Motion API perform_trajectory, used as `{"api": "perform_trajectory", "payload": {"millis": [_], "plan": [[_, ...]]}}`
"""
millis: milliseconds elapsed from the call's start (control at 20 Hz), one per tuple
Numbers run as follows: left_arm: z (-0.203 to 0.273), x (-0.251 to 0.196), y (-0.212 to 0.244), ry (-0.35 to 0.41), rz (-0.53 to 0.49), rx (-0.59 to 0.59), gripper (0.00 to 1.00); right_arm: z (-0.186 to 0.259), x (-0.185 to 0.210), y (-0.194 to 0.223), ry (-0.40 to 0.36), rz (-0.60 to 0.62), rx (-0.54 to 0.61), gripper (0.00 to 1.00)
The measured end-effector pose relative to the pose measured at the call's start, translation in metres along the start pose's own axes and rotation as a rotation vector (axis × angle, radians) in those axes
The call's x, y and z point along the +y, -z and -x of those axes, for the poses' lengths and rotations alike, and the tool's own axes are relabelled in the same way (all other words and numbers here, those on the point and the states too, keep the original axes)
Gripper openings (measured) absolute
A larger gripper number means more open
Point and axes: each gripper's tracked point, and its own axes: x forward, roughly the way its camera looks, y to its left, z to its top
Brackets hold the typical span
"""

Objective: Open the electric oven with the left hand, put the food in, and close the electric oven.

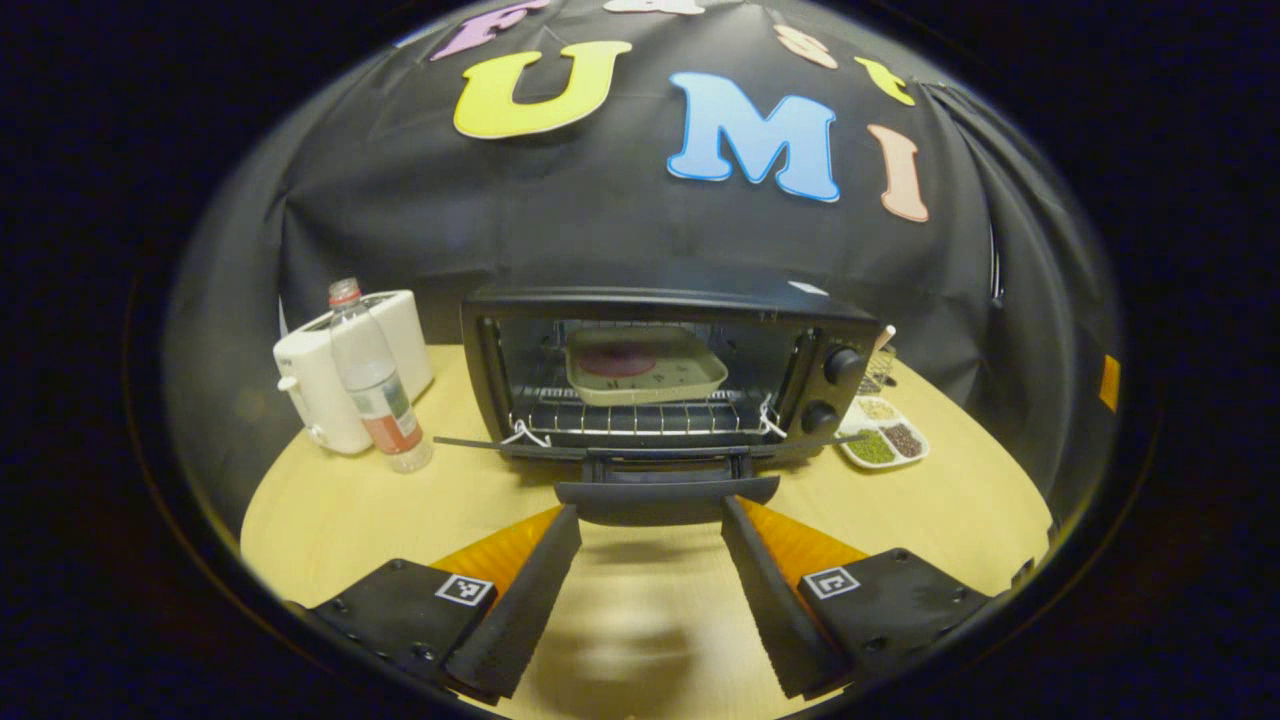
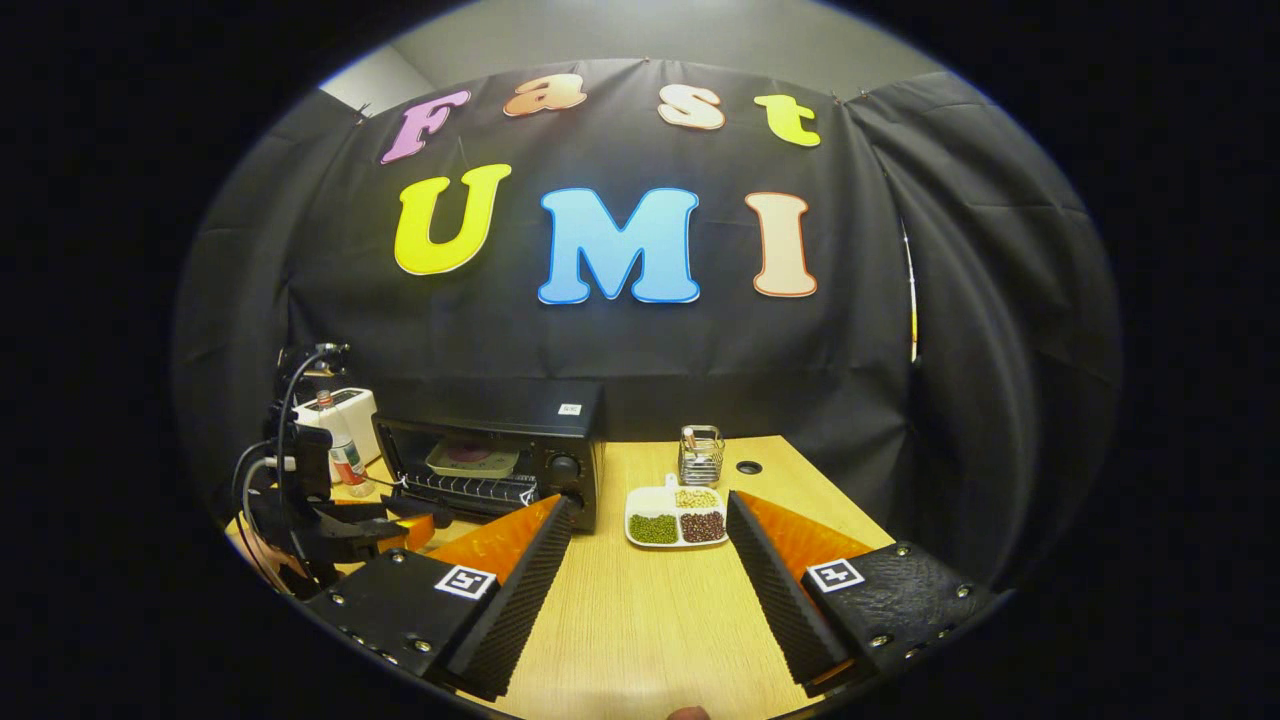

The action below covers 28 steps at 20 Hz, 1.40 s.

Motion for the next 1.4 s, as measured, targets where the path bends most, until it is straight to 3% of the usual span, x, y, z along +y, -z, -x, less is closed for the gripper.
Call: {"api": "perform_trajectory", "payload": {"millis": [100,150,200,400,700,750,800,1150,1400], "plan": [[-0.005,0.000,-0.018,0.004,-0.031,-0.035,1.00,0.000,0.001,0.001,0.000,-0.005,-0.002,0.98],[-0.008,0.000,-0.028,0.010,-0.035,-0.056,0.97,0.000,0.000,0.001,0.002,-0.005,-0.004,0.98],[-0.010,-0.001,-0.037,0.022,-0.024,-0.070,1.00,-0.001,0.000,-0.001,0.004,-0.003,-0.006,0.98],[0.005,0.002,-0.087,0.046,0.048,-0.172,0.97,-0.003,0.001,-0.022,-0.015,-0.022,-0.053,0.98],[0.108,-0.010,-0.142,0.010,0.077,-0.340,1.00,0.026,-0.022,-0.055,-0.098,-0.055,-0.138,0.97],[0.128,-0.011,-0.146,-0.007,0.079,-0.362,0.96,0.032,-0.029,-0.057,-0.109,-0.054,-0.148,0.97],[0.148,-0.016,-0.147,-0.018,0.084,-0.381,1.00,0.040,-0.035,-0.060,-0.120,-0.054,-0.160,0.97],[0.289,-0.025,-0.137,-0.138,0.067,-0.503,1.00,0.083,-0.062,-0.064,-0.210,-0.054,-0.208,0.97],[0.352,-0.034,-0.129,-0.156,0.053,-0.567,1.00,0.105,-0.057,-0.072,-0.224,-0.071,-0.248,0.97]]}}
